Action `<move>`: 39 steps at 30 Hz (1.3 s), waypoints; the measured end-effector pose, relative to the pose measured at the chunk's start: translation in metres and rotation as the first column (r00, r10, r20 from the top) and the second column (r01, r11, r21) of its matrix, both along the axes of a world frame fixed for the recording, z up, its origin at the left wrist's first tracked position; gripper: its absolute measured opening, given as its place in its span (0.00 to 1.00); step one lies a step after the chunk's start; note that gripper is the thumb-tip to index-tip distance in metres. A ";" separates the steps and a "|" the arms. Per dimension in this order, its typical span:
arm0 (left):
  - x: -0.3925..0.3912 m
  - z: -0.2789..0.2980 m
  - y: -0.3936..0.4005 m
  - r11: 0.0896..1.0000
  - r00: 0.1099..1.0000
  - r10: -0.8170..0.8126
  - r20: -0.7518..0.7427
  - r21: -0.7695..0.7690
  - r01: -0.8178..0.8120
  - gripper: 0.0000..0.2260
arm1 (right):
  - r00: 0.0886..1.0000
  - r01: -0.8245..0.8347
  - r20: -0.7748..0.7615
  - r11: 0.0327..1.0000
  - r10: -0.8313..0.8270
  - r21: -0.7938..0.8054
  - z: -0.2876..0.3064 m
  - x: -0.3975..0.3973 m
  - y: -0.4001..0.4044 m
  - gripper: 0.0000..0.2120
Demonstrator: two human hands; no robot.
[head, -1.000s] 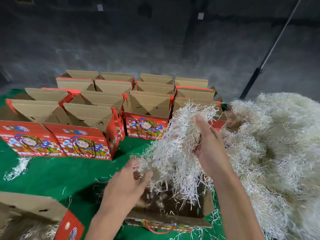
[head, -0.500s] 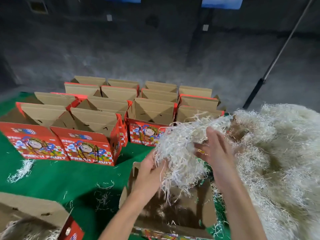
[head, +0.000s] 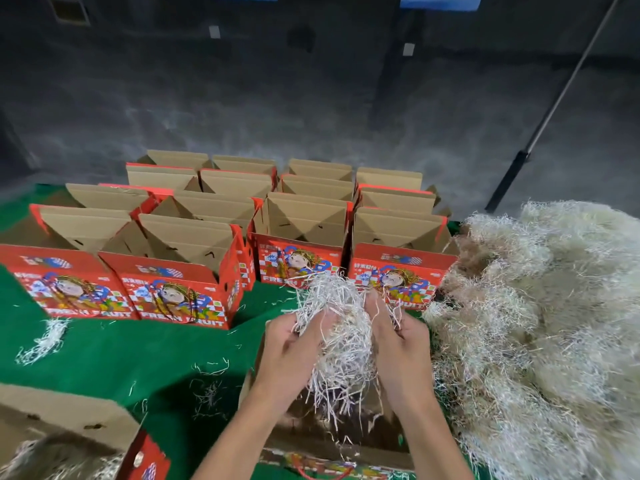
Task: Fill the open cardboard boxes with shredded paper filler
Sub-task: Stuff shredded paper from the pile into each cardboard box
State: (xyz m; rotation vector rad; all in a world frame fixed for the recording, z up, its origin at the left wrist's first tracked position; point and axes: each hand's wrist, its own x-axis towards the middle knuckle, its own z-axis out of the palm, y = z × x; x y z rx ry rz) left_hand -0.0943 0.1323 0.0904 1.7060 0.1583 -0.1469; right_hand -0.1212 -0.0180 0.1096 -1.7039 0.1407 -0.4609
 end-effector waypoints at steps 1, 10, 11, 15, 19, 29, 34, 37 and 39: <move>0.001 -0.001 0.002 1.000 0.999 0.021 -0.024 -0.022 -0.021 0.36 | 1.000 -0.006 -0.005 1.000 0.006 0.023 -0.002 -0.001 0.000 0.29; -0.002 -0.007 0.001 0.997 0.996 -0.056 0.063 -0.045 0.059 0.27 | 0.999 -0.003 0.041 0.999 0.001 0.045 -0.015 0.002 0.009 0.26; -0.001 -0.004 0.003 0.997 0.995 -0.039 0.090 -0.060 0.044 0.23 | 0.999 0.013 0.029 0.999 -0.014 0.040 -0.014 0.002 0.004 0.26; 0.000 -0.006 -0.003 0.994 0.997 0.027 0.071 -0.111 -0.019 0.22 | 0.999 0.048 0.014 0.983 -0.051 0.175 -0.014 0.006 0.003 0.24; 0.005 -0.002 0.003 0.991 0.993 0.006 0.118 -0.130 0.010 0.28 | 0.992 0.124 0.002 0.980 -0.126 0.158 -0.014 0.009 -0.002 0.29; 0.025 0.002 0.035 0.982 0.985 0.137 0.101 -0.143 -0.122 0.13 | 0.975 0.224 -0.019 0.967 -0.223 0.123 -0.011 0.006 -0.035 0.26; 0.032 -0.010 0.045 0.993 1.000 -0.012 -0.027 -0.114 0.009 0.23 | 0.985 0.113 -0.131 0.993 -0.109 0.025 -0.011 0.006 -0.049 0.26; 0.032 -0.009 0.031 0.928 0.980 -0.197 -0.016 -0.326 0.181 0.23 | 0.979 -0.063 -0.175 0.970 0.105 0.234 -0.006 0.013 -0.035 0.19; 0.030 -0.011 0.021 0.917 0.958 -0.287 -0.026 -0.298 0.267 0.20 | 0.962 -0.179 -0.142 0.932 0.233 0.316 -0.007 0.017 -0.031 0.20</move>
